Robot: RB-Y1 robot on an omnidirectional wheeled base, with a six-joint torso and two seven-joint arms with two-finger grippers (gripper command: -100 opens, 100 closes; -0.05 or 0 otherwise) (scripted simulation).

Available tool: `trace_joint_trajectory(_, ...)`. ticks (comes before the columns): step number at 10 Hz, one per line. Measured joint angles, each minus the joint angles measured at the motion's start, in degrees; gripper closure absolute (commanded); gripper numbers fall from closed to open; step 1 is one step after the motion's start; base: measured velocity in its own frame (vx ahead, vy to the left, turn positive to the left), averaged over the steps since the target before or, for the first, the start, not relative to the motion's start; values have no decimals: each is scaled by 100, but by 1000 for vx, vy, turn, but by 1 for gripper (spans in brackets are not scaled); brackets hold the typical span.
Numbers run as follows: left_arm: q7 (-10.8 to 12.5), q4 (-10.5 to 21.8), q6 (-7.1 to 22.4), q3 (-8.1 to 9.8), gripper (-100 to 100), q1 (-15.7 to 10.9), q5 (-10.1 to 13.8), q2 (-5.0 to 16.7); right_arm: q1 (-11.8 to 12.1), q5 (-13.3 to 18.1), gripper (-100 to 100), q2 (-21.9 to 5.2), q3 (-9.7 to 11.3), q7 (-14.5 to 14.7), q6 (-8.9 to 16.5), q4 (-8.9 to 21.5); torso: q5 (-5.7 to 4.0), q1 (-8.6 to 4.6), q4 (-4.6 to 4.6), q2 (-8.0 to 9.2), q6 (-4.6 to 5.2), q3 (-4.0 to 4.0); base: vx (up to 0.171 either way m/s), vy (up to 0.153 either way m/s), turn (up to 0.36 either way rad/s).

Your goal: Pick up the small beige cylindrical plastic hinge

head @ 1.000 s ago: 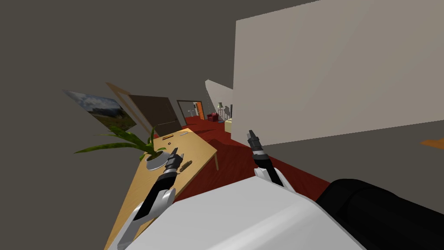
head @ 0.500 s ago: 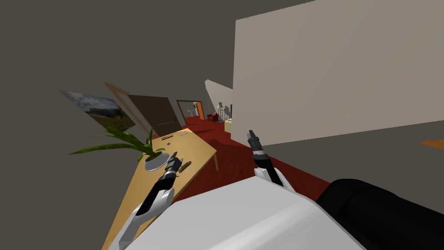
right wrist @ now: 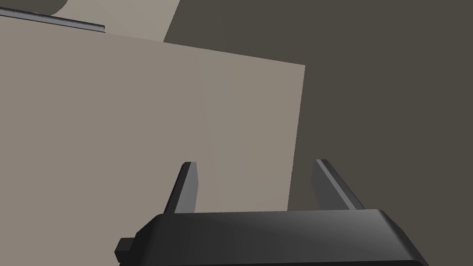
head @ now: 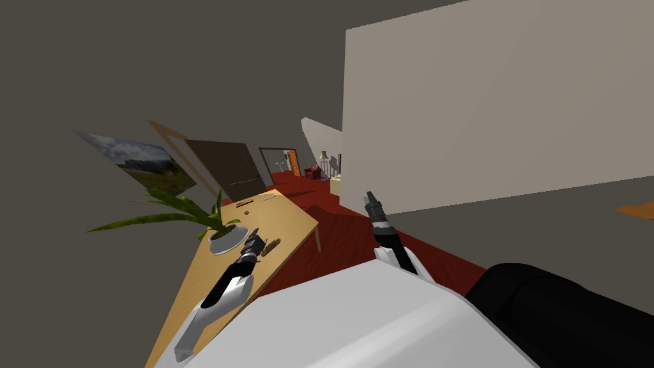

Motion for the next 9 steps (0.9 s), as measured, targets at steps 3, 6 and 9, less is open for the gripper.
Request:
trace_joint_trajectory(3, 147, 338, 434, 138, -100, -122, 142, 116, 0, 0, 0, 0, 0, 0, 0, 0, 0, 1, 0, 1, -2, 0, 23, -5, -30)
trace_joint_trajectory(6, 323, 822, 872, 310, -100, -300, 323, 260, 0, 0, 0, 0, 0, 0, 0, 0, 1, 3, -1, -3, -2, -2, 32, 2, -49)
trace_joint_trajectory(9, 431, 1382, 1310, 450, -100, -587, 408, 351, 0, 0, 0, 0, 0, 0, 0, 0, 0, 0, -1, -4, 0, -2, 28, -3, -42)
